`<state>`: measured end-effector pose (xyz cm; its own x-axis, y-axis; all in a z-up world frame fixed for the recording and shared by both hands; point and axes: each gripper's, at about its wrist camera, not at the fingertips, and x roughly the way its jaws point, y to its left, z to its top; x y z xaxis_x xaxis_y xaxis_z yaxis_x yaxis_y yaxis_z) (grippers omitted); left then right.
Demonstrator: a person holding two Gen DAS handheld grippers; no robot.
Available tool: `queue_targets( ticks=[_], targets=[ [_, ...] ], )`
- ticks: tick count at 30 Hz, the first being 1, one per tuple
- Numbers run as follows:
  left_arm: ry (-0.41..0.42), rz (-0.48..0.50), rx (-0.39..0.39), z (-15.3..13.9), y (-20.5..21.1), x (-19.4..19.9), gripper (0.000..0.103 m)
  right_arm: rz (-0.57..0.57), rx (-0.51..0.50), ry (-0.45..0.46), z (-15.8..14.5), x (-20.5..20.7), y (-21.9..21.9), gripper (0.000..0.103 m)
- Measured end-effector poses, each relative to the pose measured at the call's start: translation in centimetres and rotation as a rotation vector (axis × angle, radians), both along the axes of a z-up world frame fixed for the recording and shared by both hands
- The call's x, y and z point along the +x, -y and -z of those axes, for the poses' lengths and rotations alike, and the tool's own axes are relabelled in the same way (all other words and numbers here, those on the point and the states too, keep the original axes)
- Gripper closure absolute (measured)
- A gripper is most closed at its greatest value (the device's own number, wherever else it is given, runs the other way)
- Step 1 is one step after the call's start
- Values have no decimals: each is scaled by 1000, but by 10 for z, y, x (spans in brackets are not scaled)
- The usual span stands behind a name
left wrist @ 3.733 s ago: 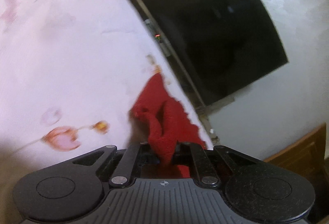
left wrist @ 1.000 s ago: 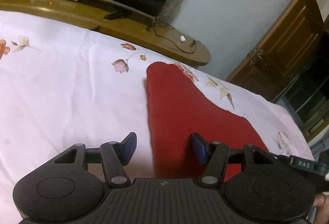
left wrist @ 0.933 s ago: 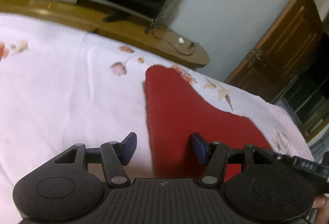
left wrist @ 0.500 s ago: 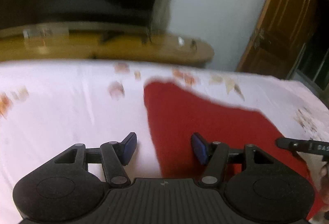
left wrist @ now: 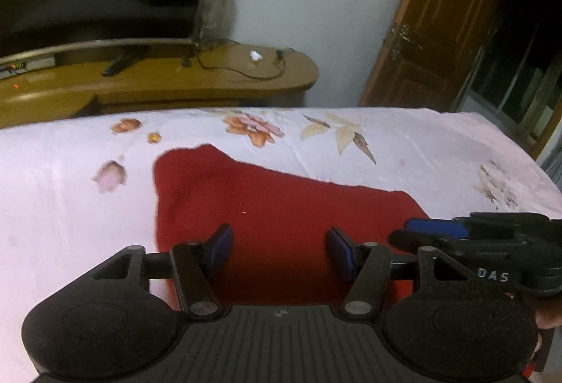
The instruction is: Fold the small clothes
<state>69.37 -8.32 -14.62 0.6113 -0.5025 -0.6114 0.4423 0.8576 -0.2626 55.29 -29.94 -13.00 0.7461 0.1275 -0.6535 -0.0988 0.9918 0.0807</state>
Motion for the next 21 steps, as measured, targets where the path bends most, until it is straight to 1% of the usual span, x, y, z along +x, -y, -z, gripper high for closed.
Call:
queue_targets(
  ticks=[3, 4, 6, 7, 8, 10, 11, 12, 13, 15, 17, 18, 21],
  targets=[
    [60, -28, -61, -18, -22, -33, 43, -2, 3, 53, -14, -20, 0, 72],
    [65, -46, -71, -22, -28, -44, 43, -10, 5, 83, -20, -33, 0, 72],
    [73, -60, -101, -26, -37, -65, 43, -26, 29, 107, -28, -53, 1, 70],
    [72, -61, -97, -24, -38, -70, 43, -38, 38, 123, -31, -63, -1, 71],
    [58, -55, -78, -20, -35, -73, 44, -51, 39, 130, -32, -67, -4, 71],
    [3, -51, -4, -4, -25, -68, 44, -91, 38, 115, -28, -70, -11, 76],
    [15, -45, 34, 3, -19, -68, 44, -90, 8, 67, -19, -64, -16, 77],
    [36, -45, 54, 3, -15, -70, 44, -71, -31, 8, -7, -54, -19, 77],
    [35, -46, 71, 1, -13, -70, 44, -61, -37, -1, -1, -50, -19, 77],
    [27, -47, 86, -6, -12, -70, 44, -41, -9, 0, -4, -48, -17, 76],
    [28, -49, 94, -10, -14, -74, 44, -38, -13, 2, -10, -49, -18, 74],
    [35, -53, 95, -12, -15, -78, 44, -39, -20, 10, -14, -52, -19, 70],
    [45, -54, 94, -17, -17, -89, 44, -47, 2, 55, -25, -67, -19, 70]
  ],
)
